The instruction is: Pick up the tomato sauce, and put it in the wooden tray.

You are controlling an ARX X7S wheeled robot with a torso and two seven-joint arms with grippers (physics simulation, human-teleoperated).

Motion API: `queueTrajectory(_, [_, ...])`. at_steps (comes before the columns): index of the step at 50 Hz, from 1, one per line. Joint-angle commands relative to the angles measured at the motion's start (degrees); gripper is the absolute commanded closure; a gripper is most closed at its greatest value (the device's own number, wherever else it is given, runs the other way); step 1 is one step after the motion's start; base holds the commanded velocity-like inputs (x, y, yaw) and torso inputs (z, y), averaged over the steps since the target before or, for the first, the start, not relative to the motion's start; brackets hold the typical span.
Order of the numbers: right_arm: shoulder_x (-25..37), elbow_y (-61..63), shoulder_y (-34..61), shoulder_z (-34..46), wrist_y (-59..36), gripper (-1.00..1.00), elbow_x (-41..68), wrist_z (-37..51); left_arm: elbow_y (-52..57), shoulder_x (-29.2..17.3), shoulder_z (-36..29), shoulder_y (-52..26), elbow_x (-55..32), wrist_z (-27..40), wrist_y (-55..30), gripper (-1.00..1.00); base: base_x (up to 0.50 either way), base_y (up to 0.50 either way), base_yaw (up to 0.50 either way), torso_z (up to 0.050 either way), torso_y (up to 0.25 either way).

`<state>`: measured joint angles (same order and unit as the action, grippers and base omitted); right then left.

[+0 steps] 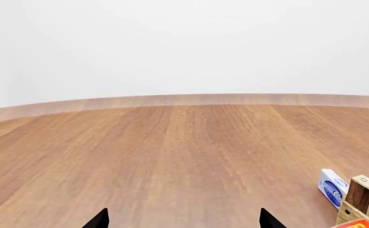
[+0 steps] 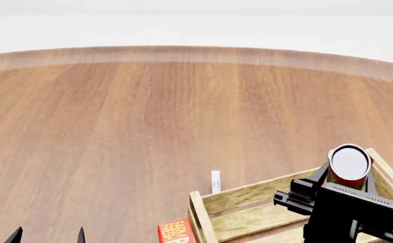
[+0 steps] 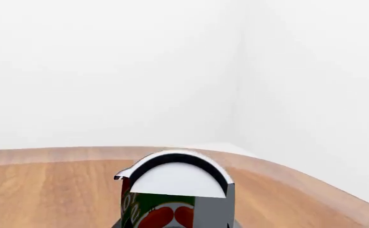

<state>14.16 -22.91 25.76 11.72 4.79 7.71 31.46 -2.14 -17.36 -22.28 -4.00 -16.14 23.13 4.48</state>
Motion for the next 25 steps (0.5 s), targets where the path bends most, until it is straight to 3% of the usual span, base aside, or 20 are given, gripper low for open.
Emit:
queueTrajectory(1, [-0.67, -7.00, 4.52, 0.40, -0.13, 1.00, -1.00, -1.66, -0.17, -0.02, -0.19, -0.10, -0.07, 0.09, 0.13, -1.00, 0.00, 0.00, 0.00, 0.000, 0.000])
queueTrajectory(25, [-4.62, -37.66, 15.95, -2.03, 9.49, 1.00, 4.81, -10.56, 0.81, -0.45, -0.50, 0.10, -0.30, 0.64, -0.39, -1.00, 0.00, 0.00, 0.00, 0.000, 0.000])
